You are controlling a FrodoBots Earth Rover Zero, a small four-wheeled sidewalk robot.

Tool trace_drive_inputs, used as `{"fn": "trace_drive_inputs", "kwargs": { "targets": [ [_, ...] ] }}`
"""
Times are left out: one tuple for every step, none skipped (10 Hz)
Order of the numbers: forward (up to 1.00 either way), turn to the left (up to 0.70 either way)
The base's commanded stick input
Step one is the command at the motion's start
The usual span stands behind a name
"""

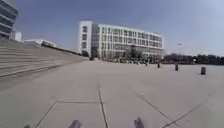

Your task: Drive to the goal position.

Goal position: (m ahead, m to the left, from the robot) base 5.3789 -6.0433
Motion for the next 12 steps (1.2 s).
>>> {"fn": "trace_drive_inputs", "kwargs": {
  "targets": [
    [0.7,0.0],
    [0.7,0.0],
    [0.7,0.0],
    [0.7,0.0],
    [0.7,0.0],
    [0.7,0.0],
    [0.7,0.0],
    [0.7,0.0],
    [0.7,0.0],
    [0.7,0.0],
    [0.7,0.0],
    [0.7,0.0]
  ]
}}
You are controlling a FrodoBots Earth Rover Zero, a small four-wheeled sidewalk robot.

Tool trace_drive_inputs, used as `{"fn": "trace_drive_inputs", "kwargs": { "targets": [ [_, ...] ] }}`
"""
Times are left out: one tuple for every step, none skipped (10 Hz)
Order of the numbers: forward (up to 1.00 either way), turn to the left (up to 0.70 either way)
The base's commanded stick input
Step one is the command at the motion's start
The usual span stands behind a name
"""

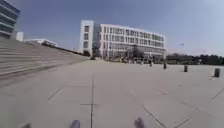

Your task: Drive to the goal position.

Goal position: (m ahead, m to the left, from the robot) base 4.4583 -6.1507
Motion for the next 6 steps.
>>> {"fn": "trace_drive_inputs", "kwargs": {
  "targets": [
    [0.7,0.0],
    [0.7,0.0],
    [0.7,-0.01],
    [0.7,-0.18],
    [0.7,-0.33],
    [0.7,-0.35]
  ]
}}
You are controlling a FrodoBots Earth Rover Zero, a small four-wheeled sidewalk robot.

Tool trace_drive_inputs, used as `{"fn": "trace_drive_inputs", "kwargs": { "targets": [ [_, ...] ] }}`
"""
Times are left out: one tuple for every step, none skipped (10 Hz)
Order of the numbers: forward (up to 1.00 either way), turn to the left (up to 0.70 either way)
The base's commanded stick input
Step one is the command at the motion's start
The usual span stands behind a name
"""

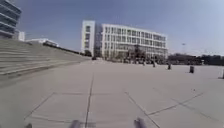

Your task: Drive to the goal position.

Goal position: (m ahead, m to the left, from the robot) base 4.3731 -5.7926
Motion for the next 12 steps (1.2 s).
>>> {"fn": "trace_drive_inputs", "kwargs": {
  "targets": [
    [0.7,-0.35],
    [0.7,-0.35],
    [0.7,-0.35],
    [0.7,-0.35],
    [0.7,-0.35],
    [0.7,-0.35],
    [0.7,-0.35],
    [0.7,-0.35],
    [0.7,-0.35],
    [0.7,-0.35],
    [0.7,-0.35],
    [0.7,-0.35]
  ]
}}
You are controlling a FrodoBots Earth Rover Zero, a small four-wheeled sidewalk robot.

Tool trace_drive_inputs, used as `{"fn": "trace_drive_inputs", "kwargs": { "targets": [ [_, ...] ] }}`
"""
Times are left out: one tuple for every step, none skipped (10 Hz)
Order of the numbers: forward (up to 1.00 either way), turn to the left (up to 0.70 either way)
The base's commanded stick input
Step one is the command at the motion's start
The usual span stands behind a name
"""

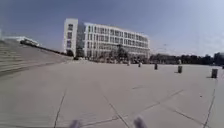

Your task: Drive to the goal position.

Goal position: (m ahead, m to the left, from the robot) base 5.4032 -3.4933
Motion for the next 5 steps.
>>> {"fn": "trace_drive_inputs", "kwargs": {
  "targets": [
    [0.7,-0.35],
    [0.7,-0.35],
    [0.7,-0.35],
    [0.7,-0.35],
    [0.7,-0.35]
  ]
}}
